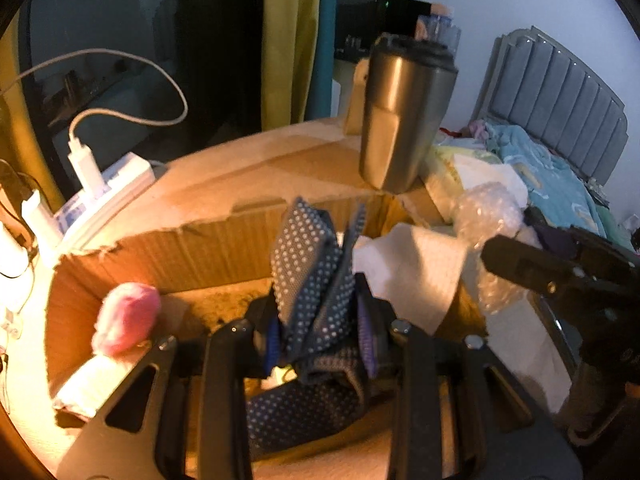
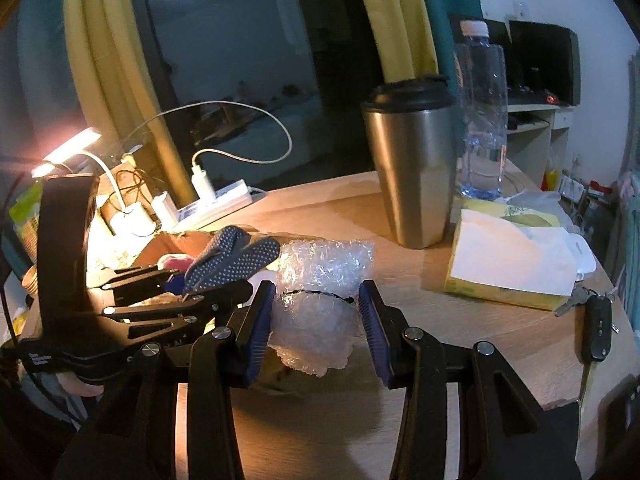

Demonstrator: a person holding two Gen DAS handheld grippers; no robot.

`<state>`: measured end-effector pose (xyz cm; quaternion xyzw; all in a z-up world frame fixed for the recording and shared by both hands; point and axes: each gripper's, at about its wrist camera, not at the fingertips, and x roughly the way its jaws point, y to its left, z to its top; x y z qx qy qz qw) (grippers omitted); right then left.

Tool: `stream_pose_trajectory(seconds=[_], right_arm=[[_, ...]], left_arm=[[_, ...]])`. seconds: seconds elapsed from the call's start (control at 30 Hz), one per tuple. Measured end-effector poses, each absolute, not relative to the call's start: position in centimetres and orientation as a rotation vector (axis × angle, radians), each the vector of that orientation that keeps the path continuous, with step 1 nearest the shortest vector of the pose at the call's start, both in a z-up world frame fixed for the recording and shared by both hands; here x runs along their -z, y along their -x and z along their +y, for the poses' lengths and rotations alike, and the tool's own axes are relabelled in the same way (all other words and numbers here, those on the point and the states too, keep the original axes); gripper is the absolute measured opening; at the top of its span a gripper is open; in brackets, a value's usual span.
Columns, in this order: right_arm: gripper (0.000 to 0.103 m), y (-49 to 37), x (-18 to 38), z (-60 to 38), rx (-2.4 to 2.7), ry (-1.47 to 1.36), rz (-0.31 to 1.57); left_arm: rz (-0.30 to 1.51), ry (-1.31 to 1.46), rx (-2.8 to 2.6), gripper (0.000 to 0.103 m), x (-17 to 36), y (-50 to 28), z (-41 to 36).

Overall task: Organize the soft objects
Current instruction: 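Lift and carry the bubble-wrap packet toward the box while the left carries the gloves, then lower the gloves into the box and open the left gripper while the right lowers the bubble wrap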

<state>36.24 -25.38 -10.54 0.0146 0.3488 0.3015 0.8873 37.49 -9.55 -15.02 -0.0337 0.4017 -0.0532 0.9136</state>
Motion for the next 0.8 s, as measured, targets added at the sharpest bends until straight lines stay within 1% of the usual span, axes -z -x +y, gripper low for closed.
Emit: stream_pose_trajectory(seconds=[0.13,0.37,0.4,0.43,0.5,0.8], right_arm=[[0.046,-36.8,11.2,-25.8,-0.616,-0.037,0.743],[0.046,-37.1,11.7,-26.3,-0.597,-0.043,0.754],[0.046,-37.1,11.7,-26.3,-0.595,-0.043,0.755],[0.046,-37.0,11.7,-26.2,-0.594,-0.042,0.755],[0.046,-36.9,11.5,-26.1,-0.594,-0.039,0.751],[0.046,-35.5,10.1,-25.2,-0.584,-0.018,0.727]], left_arm=[[0.864,0.058,0.109,0.033,16.4,-38.5,-10.2],[0.906,0.062,0.102,0.038,17.8,-39.3,-10.4],[0.906,0.061,0.101,0.045,17.8,-39.3,-10.4],[0.904,0.057,0.099,0.056,17.7,-39.3,-10.5],[0.898,0.055,0.099,0.065,17.4,-39.2,-10.5],[0.839,0.087,0.101,0.066,15.2,-37.3,-9.0]])
